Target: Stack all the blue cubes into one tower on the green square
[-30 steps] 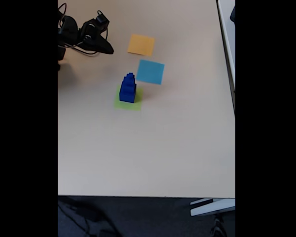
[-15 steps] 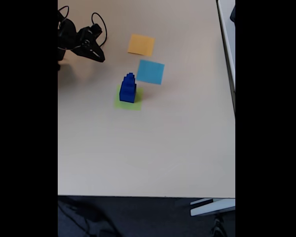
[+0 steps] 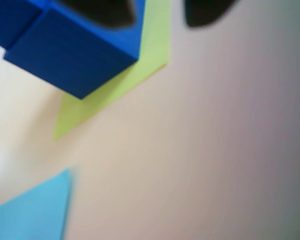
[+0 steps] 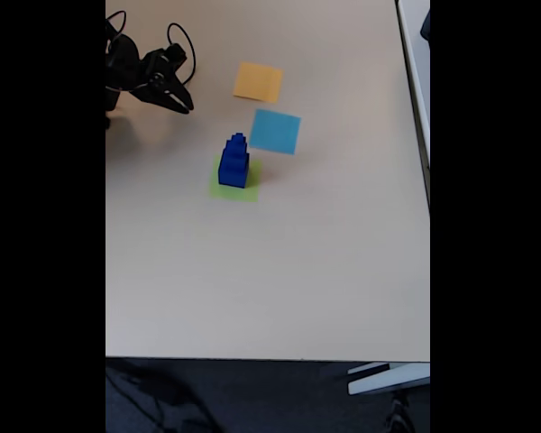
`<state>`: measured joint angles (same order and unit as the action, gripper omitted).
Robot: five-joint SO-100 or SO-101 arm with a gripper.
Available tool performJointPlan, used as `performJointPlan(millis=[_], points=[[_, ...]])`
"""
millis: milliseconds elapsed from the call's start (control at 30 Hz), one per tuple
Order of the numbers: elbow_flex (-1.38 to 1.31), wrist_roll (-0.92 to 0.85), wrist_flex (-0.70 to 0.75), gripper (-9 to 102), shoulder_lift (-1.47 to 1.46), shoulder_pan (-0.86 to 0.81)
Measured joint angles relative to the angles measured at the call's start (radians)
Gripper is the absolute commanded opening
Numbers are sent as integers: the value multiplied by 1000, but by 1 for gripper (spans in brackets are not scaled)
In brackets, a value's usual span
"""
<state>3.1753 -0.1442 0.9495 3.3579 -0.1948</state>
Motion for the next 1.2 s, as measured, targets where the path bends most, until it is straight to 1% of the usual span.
performJointPlan(millis=[467, 500, 733, 1200], points=[[0, 0, 2, 4, 0, 0], [0, 0, 2, 0, 0, 0], [0, -28, 2, 0, 0, 11], [0, -28, 2, 0, 0, 12]])
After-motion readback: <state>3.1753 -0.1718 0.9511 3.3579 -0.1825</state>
